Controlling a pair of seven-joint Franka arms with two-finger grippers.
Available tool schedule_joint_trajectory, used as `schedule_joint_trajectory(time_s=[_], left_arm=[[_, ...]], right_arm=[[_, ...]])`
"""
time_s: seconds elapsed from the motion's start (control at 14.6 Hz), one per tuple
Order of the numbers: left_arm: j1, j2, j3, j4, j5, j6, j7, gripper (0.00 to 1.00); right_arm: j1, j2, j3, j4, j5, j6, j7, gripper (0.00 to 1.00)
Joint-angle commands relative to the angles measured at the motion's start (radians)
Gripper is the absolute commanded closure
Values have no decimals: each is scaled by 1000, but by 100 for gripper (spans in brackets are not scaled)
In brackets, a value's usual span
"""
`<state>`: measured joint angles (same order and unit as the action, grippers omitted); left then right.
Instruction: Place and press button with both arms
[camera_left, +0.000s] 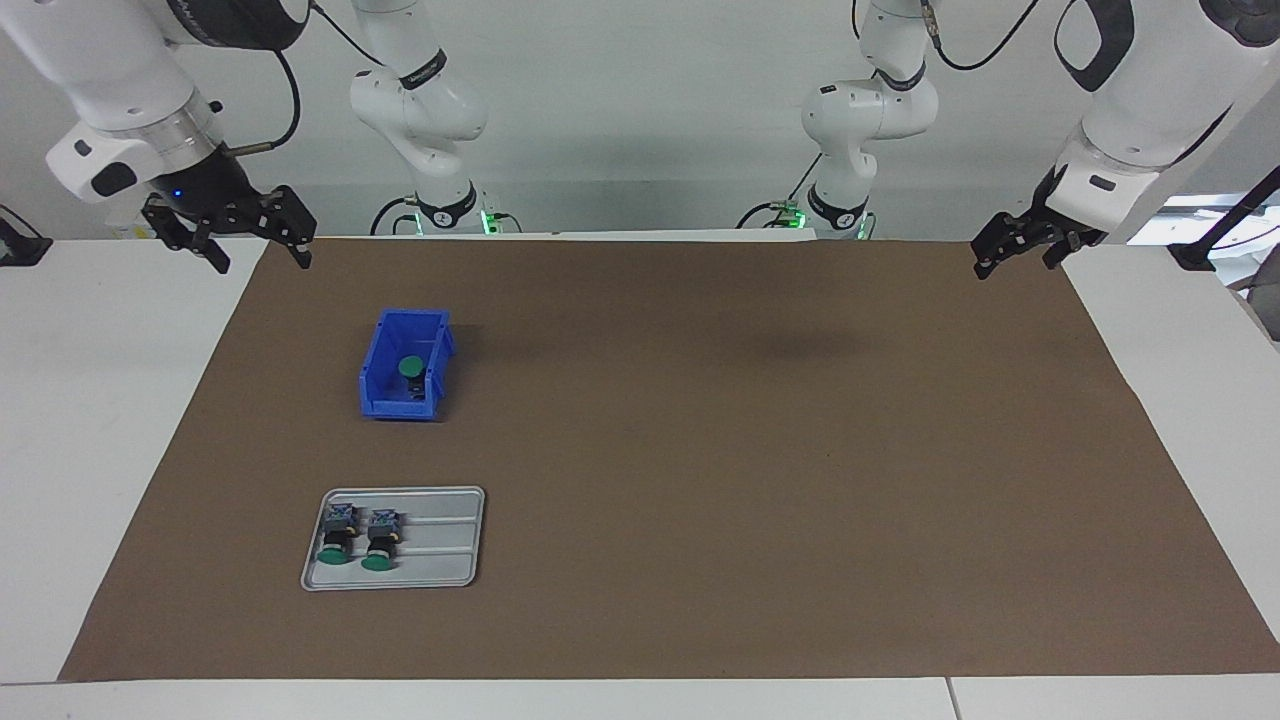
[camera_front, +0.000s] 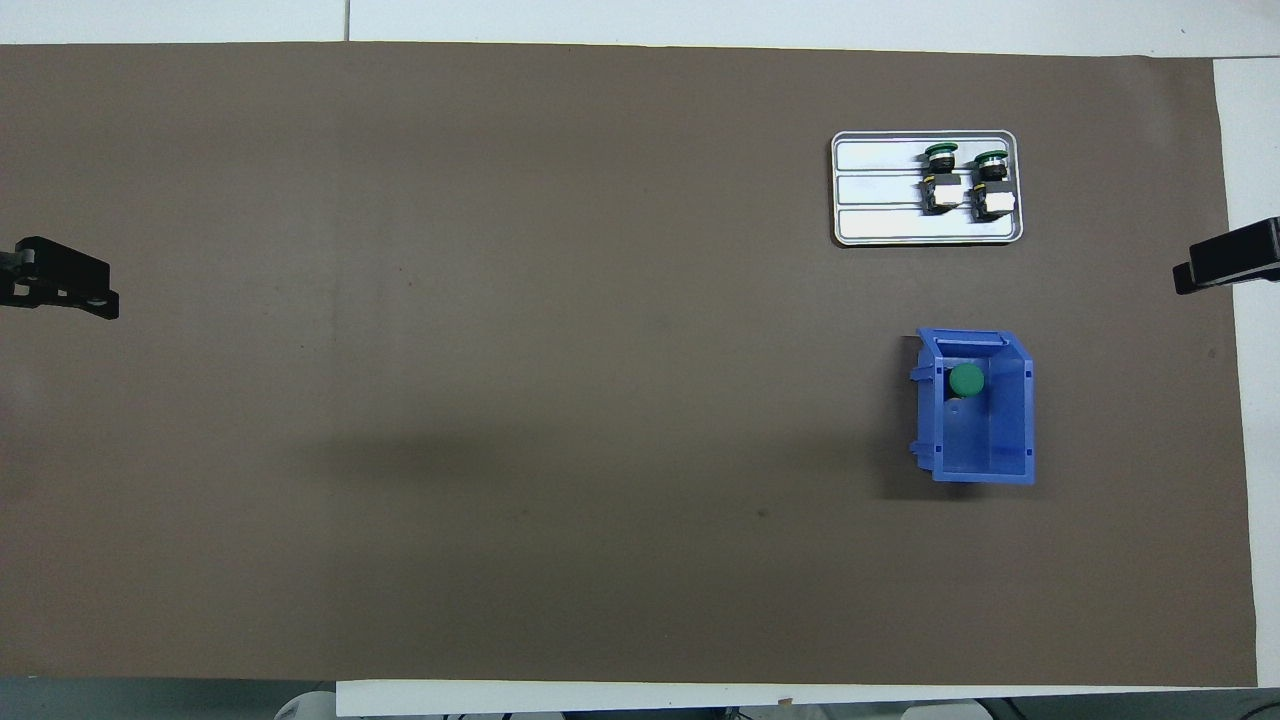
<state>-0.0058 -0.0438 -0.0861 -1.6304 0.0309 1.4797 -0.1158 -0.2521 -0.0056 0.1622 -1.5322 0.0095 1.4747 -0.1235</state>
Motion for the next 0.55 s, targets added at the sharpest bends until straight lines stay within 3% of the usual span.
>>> schedule_joint_trajectory(time_s=[0.0,0.27,0.48], left_arm=[[17,-18,-7,-20,-3,1,12,0],[13,-18,-7,-20,-3,2,12,0],[12,-19,-7,-22,-3,1,10,0]], right_arm=[[98,-8,-93,-2,-14,-8,15,1],[258,-27,-251,-20,-14,-8,16,1],[269,-27,-268,-25,-14,-7,15,1]])
